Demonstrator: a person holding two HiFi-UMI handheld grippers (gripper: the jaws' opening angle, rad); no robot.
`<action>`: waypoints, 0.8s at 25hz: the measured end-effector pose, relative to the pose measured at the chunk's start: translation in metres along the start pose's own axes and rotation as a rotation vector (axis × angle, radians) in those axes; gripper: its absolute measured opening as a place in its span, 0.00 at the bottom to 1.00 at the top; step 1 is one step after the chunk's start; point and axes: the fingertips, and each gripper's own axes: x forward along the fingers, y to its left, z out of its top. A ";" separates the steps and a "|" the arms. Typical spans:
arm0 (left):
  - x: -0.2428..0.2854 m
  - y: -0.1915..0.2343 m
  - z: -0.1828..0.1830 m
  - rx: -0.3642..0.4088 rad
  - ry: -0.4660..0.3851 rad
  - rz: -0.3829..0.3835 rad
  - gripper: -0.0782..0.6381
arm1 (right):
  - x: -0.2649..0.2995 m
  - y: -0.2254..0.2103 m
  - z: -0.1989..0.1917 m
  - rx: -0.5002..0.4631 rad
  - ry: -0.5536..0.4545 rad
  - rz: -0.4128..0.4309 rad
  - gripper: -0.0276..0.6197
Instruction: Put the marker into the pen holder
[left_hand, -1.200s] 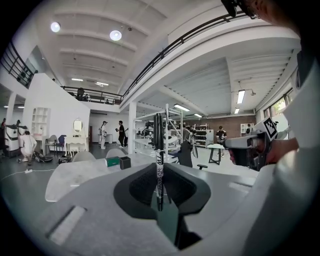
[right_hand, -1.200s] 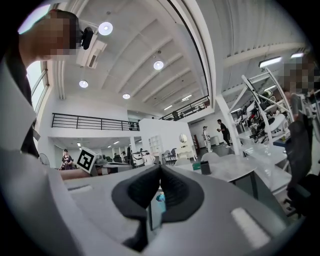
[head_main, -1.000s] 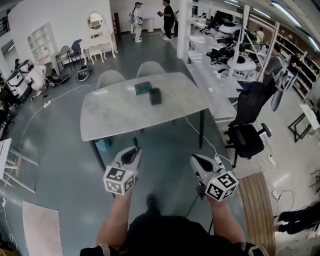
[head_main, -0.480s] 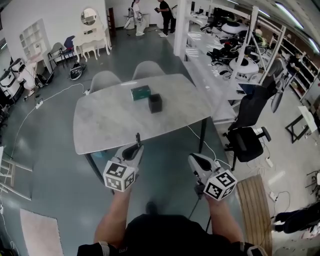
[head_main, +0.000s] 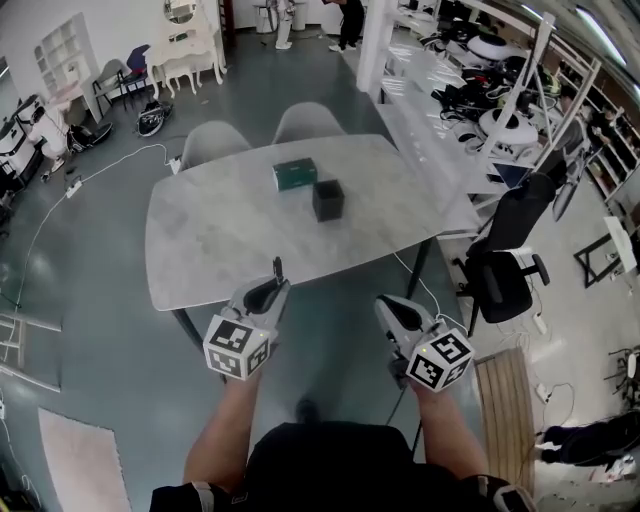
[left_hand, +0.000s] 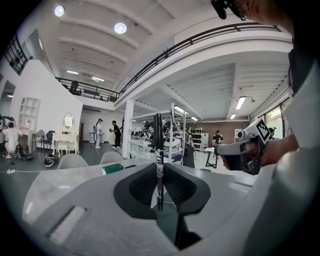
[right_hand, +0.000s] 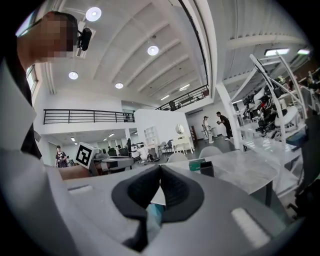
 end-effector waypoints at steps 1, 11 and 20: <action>-0.001 0.006 -0.002 0.002 0.005 0.000 0.18 | 0.006 0.000 -0.002 0.003 0.002 -0.004 0.05; 0.021 0.046 -0.012 -0.028 0.048 -0.002 0.18 | 0.050 -0.016 -0.012 0.060 0.021 -0.005 0.05; 0.097 0.084 -0.019 -0.022 0.072 0.063 0.18 | 0.104 -0.097 -0.007 0.117 0.003 0.011 0.05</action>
